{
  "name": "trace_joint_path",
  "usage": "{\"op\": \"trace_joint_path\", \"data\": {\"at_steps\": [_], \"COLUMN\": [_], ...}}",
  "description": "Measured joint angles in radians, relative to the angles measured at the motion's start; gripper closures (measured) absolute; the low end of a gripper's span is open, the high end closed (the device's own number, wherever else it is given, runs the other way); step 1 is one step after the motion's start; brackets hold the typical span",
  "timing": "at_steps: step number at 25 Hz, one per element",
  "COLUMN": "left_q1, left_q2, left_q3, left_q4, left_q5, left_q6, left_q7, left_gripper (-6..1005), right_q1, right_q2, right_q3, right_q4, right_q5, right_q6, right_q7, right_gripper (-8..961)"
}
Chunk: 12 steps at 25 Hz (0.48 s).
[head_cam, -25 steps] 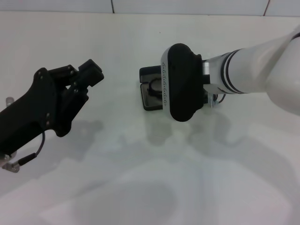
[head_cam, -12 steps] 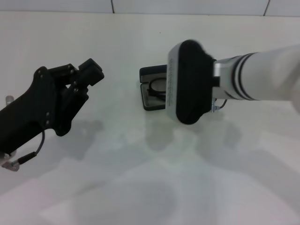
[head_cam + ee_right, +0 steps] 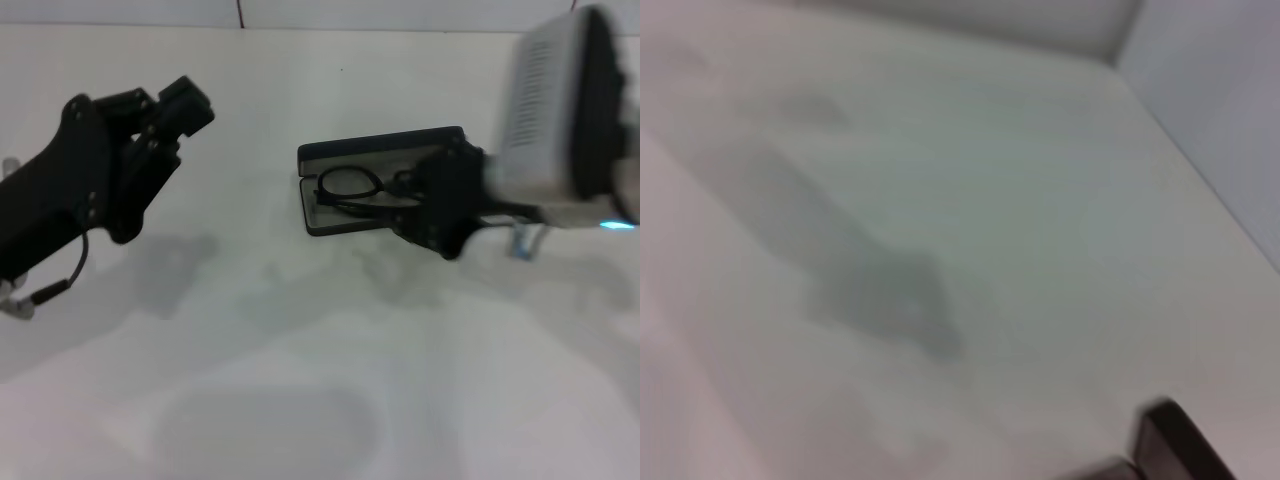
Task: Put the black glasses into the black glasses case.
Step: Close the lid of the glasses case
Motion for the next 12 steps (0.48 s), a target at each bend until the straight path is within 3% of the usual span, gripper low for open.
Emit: {"op": "trace_joint_path", "data": {"at_steps": [5,8,12], "left_q1": [-0.066,-0.12,-0.172], "left_q2": [0.011,0.029,0.045], "left_q3": [-0.001,0.001,0.0], "left_q4": [0.0,0.004,0.062], "left_q5": [0.007,0.016,0.085], "left_q6": [-0.039,-0.1,-0.198], "left_q7": [-0.02,-0.074,-0.158], "left_gripper": [919,919,918], "right_q1": [-0.136,-0.217,-0.247], "right_q2": [-0.001,-0.003,-0.008], "right_q3": [0.203,0.357,0.647], "right_q4": [-0.013,0.016,0.162], "right_q5": [0.274,0.431,0.574], "right_q6": [-0.172,-0.267,-0.45], "right_q7": [-0.225,-0.361,-0.438], "right_gripper": [698,698,697]}}
